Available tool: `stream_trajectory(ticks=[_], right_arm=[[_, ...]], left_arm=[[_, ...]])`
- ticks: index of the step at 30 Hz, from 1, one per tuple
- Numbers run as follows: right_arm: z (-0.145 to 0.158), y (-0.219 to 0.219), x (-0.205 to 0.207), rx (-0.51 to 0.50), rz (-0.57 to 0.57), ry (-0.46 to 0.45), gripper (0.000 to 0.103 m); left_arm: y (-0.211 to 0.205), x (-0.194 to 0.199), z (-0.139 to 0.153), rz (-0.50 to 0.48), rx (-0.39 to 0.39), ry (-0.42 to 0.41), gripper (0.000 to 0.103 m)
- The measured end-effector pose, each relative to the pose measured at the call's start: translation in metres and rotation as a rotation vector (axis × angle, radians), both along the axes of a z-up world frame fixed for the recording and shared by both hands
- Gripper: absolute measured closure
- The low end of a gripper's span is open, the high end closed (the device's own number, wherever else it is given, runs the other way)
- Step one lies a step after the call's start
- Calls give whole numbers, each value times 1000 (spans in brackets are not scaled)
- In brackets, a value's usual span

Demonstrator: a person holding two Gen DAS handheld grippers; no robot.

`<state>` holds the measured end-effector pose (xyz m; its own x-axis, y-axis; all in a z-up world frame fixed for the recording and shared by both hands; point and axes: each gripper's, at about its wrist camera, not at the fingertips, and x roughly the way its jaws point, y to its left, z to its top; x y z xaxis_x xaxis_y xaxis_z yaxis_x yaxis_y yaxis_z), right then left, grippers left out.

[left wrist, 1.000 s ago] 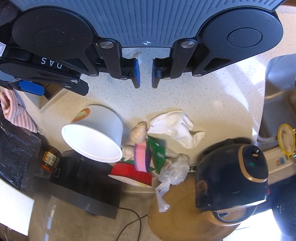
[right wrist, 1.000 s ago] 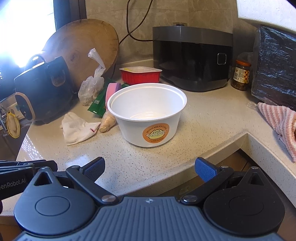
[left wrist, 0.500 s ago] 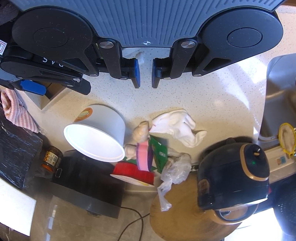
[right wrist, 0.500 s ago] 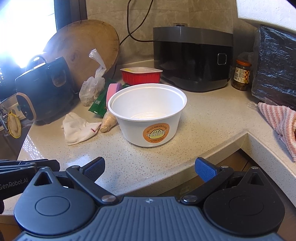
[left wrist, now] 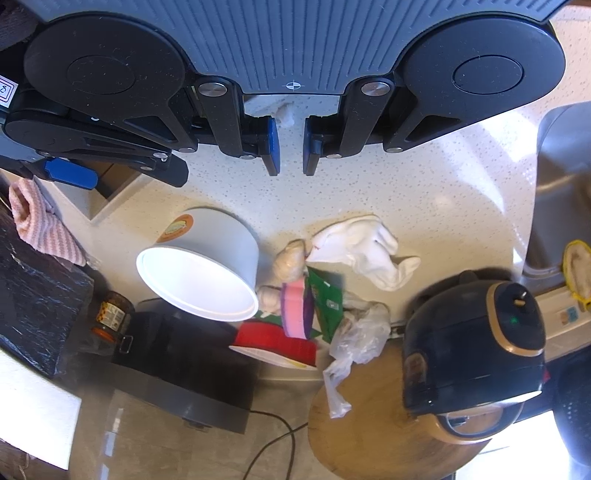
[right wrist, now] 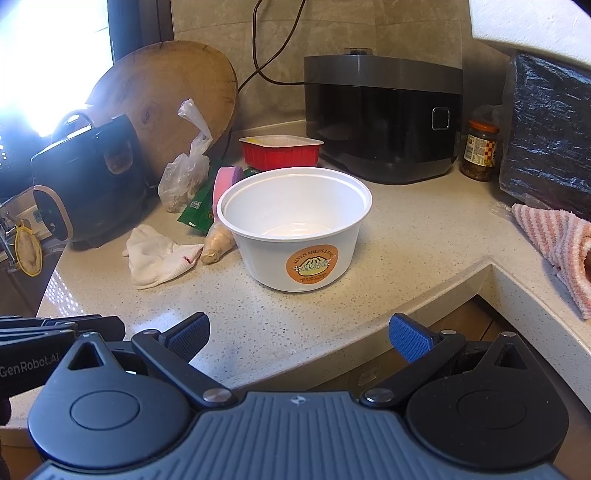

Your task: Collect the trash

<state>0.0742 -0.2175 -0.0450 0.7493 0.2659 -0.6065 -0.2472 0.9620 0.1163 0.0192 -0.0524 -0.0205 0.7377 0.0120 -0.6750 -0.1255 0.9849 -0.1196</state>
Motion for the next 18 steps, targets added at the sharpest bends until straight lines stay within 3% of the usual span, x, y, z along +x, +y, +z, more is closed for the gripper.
stream_trajectory(ticks=[18], right_arm=[[3, 0, -5, 0, -3, -11, 0]], left_arm=[[-2, -3, 2, -17, 3, -19, 86]])
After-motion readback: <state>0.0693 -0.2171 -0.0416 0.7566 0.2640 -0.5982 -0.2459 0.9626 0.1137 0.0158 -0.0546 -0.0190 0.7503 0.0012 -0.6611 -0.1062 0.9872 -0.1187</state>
